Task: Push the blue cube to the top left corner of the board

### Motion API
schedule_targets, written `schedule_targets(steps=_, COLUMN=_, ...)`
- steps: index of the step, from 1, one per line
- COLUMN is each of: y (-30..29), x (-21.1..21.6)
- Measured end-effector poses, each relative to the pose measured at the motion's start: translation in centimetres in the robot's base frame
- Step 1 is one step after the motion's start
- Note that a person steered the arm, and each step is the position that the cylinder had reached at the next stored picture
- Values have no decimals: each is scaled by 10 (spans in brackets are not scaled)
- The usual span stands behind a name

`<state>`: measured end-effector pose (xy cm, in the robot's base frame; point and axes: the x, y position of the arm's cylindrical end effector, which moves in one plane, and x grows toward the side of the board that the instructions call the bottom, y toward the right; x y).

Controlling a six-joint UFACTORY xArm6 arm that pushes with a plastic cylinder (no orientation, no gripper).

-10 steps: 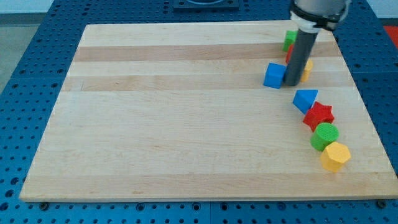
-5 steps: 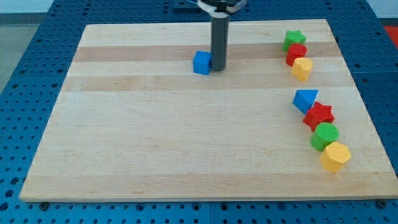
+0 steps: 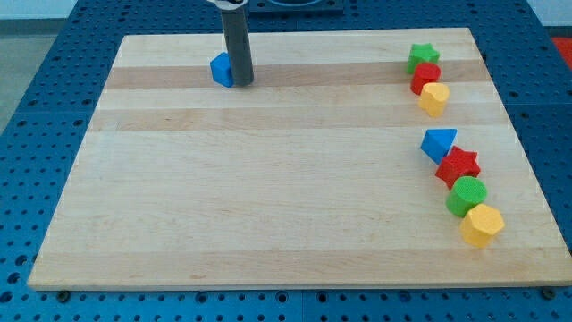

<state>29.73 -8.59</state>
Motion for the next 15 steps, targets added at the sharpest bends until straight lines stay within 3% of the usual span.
schedule_targets(steps=3, y=-98, x=-66)
schedule_targets(steps=4, y=-113, x=-66)
schedule_targets(steps=6, y=-135, x=-9)
schedule_targets(steps=7, y=-159, x=-25)
schedule_targets(steps=9, y=-173, x=-48)
schedule_targets(steps=10, y=-171, x=-26)
schedule_targets(steps=11, y=-126, x=-20)
schedule_targets(steps=12, y=-90, x=-39)
schedule_targets(steps=14, y=-106, x=-81)
schedule_targets(steps=15, y=-120, x=-82)
